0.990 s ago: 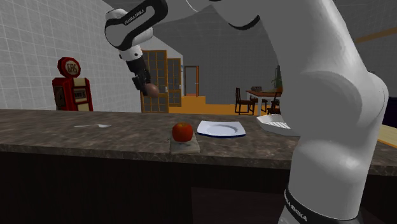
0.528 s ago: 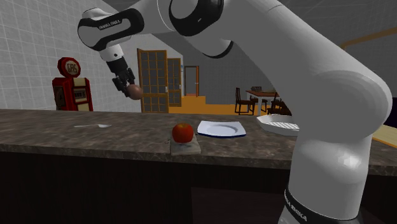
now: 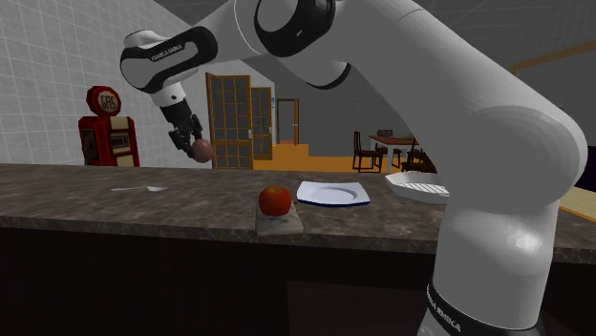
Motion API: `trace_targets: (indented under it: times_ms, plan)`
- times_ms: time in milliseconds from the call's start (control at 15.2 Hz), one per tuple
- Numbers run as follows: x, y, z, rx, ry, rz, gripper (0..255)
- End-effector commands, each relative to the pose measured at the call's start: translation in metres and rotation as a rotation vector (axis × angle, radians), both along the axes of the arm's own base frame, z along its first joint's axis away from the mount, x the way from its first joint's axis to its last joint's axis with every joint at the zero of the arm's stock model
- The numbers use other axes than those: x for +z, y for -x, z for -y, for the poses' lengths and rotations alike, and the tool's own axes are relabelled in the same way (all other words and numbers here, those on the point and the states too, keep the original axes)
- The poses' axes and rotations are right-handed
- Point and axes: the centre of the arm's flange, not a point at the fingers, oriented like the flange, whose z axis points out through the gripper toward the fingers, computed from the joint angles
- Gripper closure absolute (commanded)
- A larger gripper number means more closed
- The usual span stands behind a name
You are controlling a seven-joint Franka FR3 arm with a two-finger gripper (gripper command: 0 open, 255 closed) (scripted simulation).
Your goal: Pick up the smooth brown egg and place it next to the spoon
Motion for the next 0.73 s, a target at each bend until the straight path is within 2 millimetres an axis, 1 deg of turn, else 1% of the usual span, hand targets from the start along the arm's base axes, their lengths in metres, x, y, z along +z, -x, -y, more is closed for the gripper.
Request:
trace_targets:
  times_ms: [0,660]
  plan:
    - [-0.01,0.001,0.0,0.0,-0.001,0.001,255]
    - [-0.063,0.001,0.0,0.0,-0.001,0.001,255]
